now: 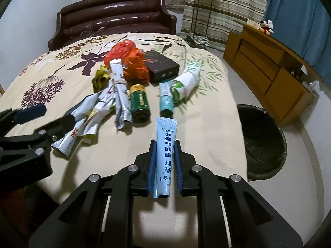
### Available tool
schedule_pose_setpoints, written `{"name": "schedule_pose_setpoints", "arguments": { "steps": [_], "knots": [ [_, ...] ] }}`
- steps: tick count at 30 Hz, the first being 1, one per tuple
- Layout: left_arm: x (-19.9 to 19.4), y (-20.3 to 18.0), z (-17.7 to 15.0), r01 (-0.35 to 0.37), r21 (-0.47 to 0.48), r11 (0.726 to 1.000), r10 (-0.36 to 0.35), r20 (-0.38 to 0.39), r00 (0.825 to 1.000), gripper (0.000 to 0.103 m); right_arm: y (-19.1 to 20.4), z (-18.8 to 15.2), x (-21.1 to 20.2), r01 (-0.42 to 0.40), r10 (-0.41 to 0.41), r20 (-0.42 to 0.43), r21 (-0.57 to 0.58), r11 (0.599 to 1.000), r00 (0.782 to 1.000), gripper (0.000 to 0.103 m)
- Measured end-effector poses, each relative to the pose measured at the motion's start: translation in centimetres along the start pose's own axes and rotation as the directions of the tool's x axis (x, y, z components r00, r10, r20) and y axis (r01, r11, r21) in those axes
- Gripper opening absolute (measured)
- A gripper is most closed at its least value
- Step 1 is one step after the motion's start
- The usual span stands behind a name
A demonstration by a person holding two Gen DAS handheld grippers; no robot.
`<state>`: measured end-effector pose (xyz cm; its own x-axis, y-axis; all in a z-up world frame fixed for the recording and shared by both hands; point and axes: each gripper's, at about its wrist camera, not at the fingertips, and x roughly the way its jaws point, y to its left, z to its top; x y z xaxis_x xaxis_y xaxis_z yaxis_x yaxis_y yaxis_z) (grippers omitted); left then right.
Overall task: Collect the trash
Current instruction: 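Grasp the blue-printed tube with the right tool while the left tool grasps a white tube, then carry both tubes over the black bin and open both tools to drop them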
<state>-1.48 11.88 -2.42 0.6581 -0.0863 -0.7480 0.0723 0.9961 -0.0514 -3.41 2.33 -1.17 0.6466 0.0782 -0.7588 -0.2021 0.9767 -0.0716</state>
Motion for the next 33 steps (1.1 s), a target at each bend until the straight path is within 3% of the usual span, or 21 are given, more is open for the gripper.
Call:
{"name": "schedule_pose_setpoints", "arguments": {
  "steps": [4,10,23,33],
  "knots": [
    [1.1,0.0,0.0,0.011,-0.006,1.0,-0.011,-0.02,1.0,0.063,-0.6,-0.1,0.0,-0.004,0.004,0.001,0.01,1.0,1.0,0.016],
    [1.6,0.3,-0.1,0.06,-0.015,0.998,-0.061,-0.035,0.998,0.03,-0.8,-0.1,0.1,-0.012,0.012,0.001,0.015,1.0,1.0,0.016],
    [0.0,1.1,-0.4,0.068,-0.02,0.997,-0.068,0.014,0.998,0.024,-1.1,0.0,0.1,-0.013,0.013,0.012,0.025,1.0,1.0,0.016],
    [-2.5,-0.1,1.9,0.103,-0.022,0.994,-0.1,0.113,0.989,0.024,-3.0,0.9,-1.6,0.016,-0.019,0.067,0.05,0.999,0.998,0.016]
  ]
}}
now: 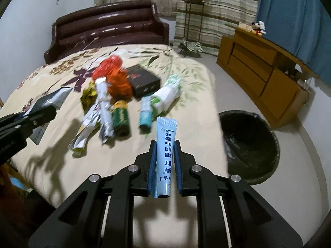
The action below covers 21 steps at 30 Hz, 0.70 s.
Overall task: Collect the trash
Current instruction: 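Carry both tubes over the black bin and open both tools to drop them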
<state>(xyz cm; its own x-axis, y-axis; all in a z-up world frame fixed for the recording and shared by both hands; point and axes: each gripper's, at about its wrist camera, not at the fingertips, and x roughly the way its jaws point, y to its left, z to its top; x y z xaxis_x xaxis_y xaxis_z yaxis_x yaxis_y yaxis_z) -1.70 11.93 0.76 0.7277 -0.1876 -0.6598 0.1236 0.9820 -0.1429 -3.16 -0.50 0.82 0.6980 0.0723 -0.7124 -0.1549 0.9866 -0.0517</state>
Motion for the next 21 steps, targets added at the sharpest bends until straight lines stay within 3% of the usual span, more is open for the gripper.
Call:
{"name": "schedule_pose_setpoints", "arguments": {
  "steps": [11,21],
  "knots": [
    [3.7,-6.4,3.8,0.08,0.049,0.996,-0.082,0.029,0.996,0.024,-9.6,2.0,-0.2,0.174,-0.183,0.054,0.139,0.975,0.982,0.016],
    [8.3,-14.2,5.3,0.137,0.144,0.98,-0.137,-0.008,0.991,0.024,-16.5,2.4,1.8,0.251,-0.265,0.032,0.225,0.941,0.964,0.016]
  ]
}}
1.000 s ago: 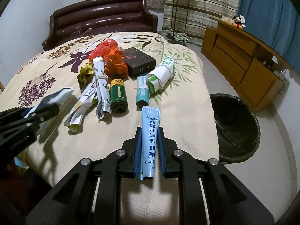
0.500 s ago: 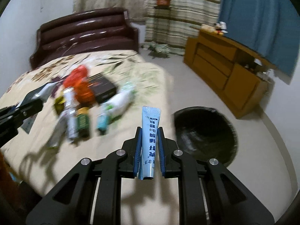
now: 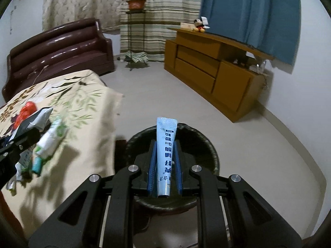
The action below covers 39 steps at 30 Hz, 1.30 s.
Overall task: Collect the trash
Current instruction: 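Carry both tubes over the black bin and open both tools to drop them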
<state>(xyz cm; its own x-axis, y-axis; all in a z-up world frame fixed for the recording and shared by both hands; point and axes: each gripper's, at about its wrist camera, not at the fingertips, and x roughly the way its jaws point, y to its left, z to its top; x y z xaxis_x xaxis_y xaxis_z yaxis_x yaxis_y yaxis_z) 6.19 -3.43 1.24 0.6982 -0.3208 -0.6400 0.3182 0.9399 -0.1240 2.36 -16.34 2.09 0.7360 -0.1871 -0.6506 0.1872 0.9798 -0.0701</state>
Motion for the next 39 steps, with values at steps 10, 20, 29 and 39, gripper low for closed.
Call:
{"name": "schedule_pose_setpoints", "arguments": {
  "steps": [10,20,29,39],
  "knots": [
    [5.0,-4.5,1.3,-0.002,0.054,0.999,0.004,-0.038,0.999,0.024,-2.8,0.0,3.4,0.028,-0.026,-0.033,0.047,0.999,0.999,0.016],
    [8.4,-7.1,1.7,-0.007,0.116,0.993,0.017,-0.089,0.996,0.026,-4.1,0.2,6.2,0.016,-0.012,-0.056,0.074,0.997,0.998,0.017],
    [9.3,-7.1,1.8,-0.013,0.119,0.993,0.025,-0.097,0.995,0.044,-5.2,-0.1,7.7,0.005,0.004,-0.077,0.115,0.993,0.997,0.034],
    [9.2,-6.7,2.0,-0.014,0.099,0.995,0.023,-0.094,0.995,0.049,-5.0,-0.5,7.0,0.013,-0.002,-0.079,0.128,0.992,0.997,0.04]
  ]
}}
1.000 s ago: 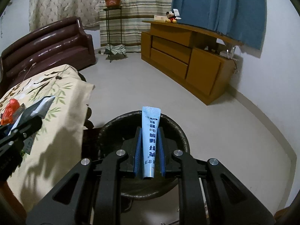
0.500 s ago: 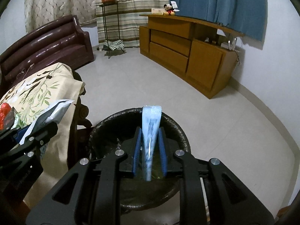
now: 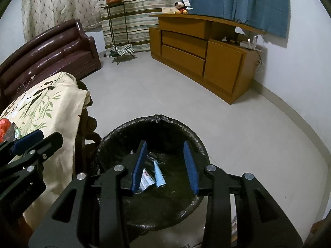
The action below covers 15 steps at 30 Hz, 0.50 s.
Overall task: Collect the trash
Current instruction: 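Carry both tubes over the black bin and open both tools to drop them, then return both tools to the bed and grasp a rolled foil packet with the right tool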
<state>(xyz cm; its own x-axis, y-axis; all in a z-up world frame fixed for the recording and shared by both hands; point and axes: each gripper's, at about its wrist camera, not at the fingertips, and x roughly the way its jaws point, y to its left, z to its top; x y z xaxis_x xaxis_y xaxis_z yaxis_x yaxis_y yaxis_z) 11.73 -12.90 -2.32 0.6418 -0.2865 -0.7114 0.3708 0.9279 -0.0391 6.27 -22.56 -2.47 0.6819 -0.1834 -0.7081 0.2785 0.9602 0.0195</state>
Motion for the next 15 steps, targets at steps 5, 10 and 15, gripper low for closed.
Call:
{"name": "schedule_pose_setpoints", "arguments": {
  "steps": [5,10,15],
  "knots": [
    [-1.5,1.0,-0.1,-0.003,-0.015,1.0,0.003,0.016,1.0,0.057,0.5,-0.2,-0.9,-0.005,0.005,0.003,-0.002,1.0,1.0,0.045],
    [-3.6,3.0,-0.5,-0.029,-0.04,0.999,0.03,0.031,0.999,0.06,2.1,-0.6,-1.8,-0.029,0.029,-0.001,-0.008,1.0,1.0,0.048],
    [-5.9,5.5,-1.4,-0.074,-0.06,0.995,0.077,0.047,0.996,0.06,4.8,-1.1,-3.0,-0.072,0.071,-0.004,-0.045,0.996,0.997,0.048]
  ]
}}
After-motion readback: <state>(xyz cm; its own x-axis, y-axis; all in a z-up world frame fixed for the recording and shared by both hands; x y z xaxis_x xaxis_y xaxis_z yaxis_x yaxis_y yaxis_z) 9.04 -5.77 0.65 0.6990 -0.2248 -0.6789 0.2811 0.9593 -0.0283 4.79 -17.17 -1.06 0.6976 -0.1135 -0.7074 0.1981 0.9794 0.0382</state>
